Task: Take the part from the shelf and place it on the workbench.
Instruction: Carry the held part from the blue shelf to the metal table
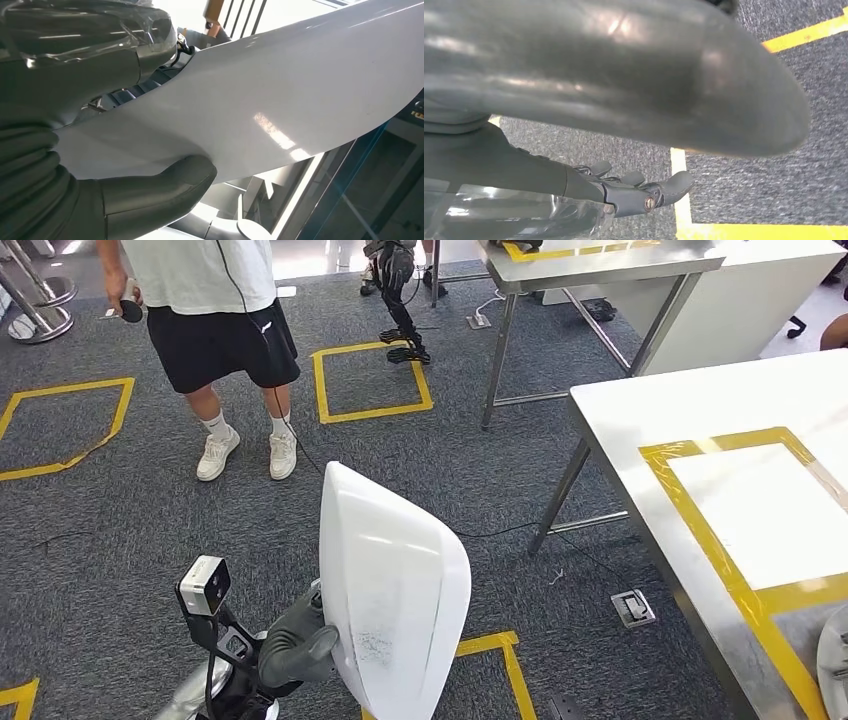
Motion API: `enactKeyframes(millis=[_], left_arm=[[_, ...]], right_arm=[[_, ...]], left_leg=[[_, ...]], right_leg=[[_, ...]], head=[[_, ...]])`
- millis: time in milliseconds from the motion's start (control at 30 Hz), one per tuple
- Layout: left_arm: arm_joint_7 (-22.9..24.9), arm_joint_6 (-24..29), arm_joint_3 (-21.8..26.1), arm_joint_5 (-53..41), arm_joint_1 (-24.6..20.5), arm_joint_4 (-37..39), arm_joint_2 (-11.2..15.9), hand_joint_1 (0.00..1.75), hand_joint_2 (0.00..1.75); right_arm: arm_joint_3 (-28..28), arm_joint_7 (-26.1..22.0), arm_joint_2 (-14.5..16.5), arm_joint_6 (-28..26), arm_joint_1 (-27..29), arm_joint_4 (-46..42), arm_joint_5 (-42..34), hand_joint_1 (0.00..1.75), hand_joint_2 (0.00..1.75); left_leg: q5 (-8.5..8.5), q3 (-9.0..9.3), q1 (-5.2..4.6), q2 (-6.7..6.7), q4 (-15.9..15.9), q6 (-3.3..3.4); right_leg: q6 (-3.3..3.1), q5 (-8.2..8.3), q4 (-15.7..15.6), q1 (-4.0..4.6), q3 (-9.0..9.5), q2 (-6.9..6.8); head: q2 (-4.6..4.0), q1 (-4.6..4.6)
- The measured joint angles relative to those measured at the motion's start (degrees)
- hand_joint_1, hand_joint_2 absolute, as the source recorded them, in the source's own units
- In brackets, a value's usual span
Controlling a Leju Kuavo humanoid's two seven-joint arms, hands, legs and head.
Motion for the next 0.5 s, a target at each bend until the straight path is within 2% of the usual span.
enactKeyframes(millis=[67,100,133,200,267,333,367,400,433,467,500], left_arm=[[-0.1,0.0,0.2,-0.2,0.0,0.0,0.0,1.75,1.75],[-0.2,0.0,0.3,-0.3,0.0,0.0,0.0,1.75,1.75],[-0.3,0.0,0.5,-0.5,0.1,0.0,0.0,1.75,1.75],[-0.6,0.1,0.7,-0.7,0.1,0.0,0.0,1.75,1.75],[-0.9,0.1,1.0,-0.9,0.2,-0.1,0.0,1.75,1.75],[-1.0,0.1,1.3,-1.0,0.5,-0.1,0.2,1.75,1.75],[-1.0,0.1,1.4,-1.1,0.7,-0.1,0.2,1.75,1.75],[-1.1,0.2,1.5,-1.2,1.0,-0.1,0.3,1.75,1.75],[-1.1,0.2,1.6,-1.2,1.2,-0.1,0.3,1.75,1.75],[-1.1,0.2,1.7,-1.3,1.3,-0.1,0.4,1.75,1.75],[-1.1,0.2,1.8,-1.4,1.4,-0.1,0.4,1.75,1.75]], right_arm=[[0.0,0.1,0.0,0.0,-0.2,0.0,0.2,0.0,0.0],[0.0,0.1,-0.1,0.0,-0.3,0.0,0.3,0.0,0.0],[0.1,0.1,-0.1,0.1,-0.4,0.0,0.4,0.0,0.0],[0.1,0.3,-0.1,0.1,-0.4,0.0,0.6,0.0,0.0],[0.2,0.4,-0.1,0.3,-0.6,0.0,0.7,0.0,0.0],[0.2,0.5,-0.2,0.5,-0.8,0.0,0.9,0.0,0.0],[0.2,0.6,-0.2,0.5,-0.9,0.0,0.9,0.0,0.0],[0.3,0.6,-0.2,0.6,-1.0,0.0,1.0,0.0,0.0],[0.3,0.6,-0.2,0.6,-1.0,0.0,1.1,0.0,0.0],[0.4,0.6,-0.2,0.6,-1.0,0.0,1.2,0.0,0.0],[0.5,0.6,-0.2,0.6,-1.0,0.0,1.2,0.0,0.0]], left_leg=[[-0.23,-0.14,-0.3,1.02,0.4,-0.33],[-0.31,-0.24,-0.45,1.44,0.7,-0.52],[-0.33,-0.33,-0.54,1.84,0.8,-0.69],[-0.53,-0.51,-0.4,2.34,1.1,-1.15],[-2.36,-1.46,0.0,0.58,3.3,-1.87],[-6.08,-4.21,0.52,-2.08,10.0,-2.55],[-7.72,-5.9,0.72,-2.7,14.0,-2.76],[-8.58,-7.16,0.89,-2.95,16.8,-2.89],[-8.33,-7.51,1.03,-3.08,17.7,-2.93],[-6.99,-6.73,1.15,-3.23,16.1,-2.9],[-4.91,-5.02,1.28,-3.67,12.7,-2.8]], right_leg=[[-0.06,1.98,-7.3,0.22,4.16,-2.03],[-0.41,2.35,-8.9,0.36,4.98,-2.58],[-0.87,2.38,-9.1,0.51,4.95,-2.51],[-1.48,2.77,-9.3,0.35,4.78,-1.39],[-2.05,3.12,-9.4,-0.06,4.79,-0.33],[-2.41,3.33,-9.5,-0.16,4.7,0.78],[-2.56,3.43,-9.5,-0.09,4.62,1.4],[-2.6,3.47,-9.4,-0.04,4.57,2.05],[-2.63,3.51,-9.4,-0.01,4.56,2.75],[-2.62,3.53,-9.4,0.0,4.61,3.43],[-2.59,3.55,-9.4,-0.03,4.7,4.12]], head=[[0.0,-0.04],[0.0,-0.05],[0.0,-0.07],[0.0,-0.05],[0.0,-0.1],[0.0,-0.15],[0.0,-0.14],[0.0,-0.13],[0.0,-0.13],[0.0,-0.13],[0.0,-0.14]])
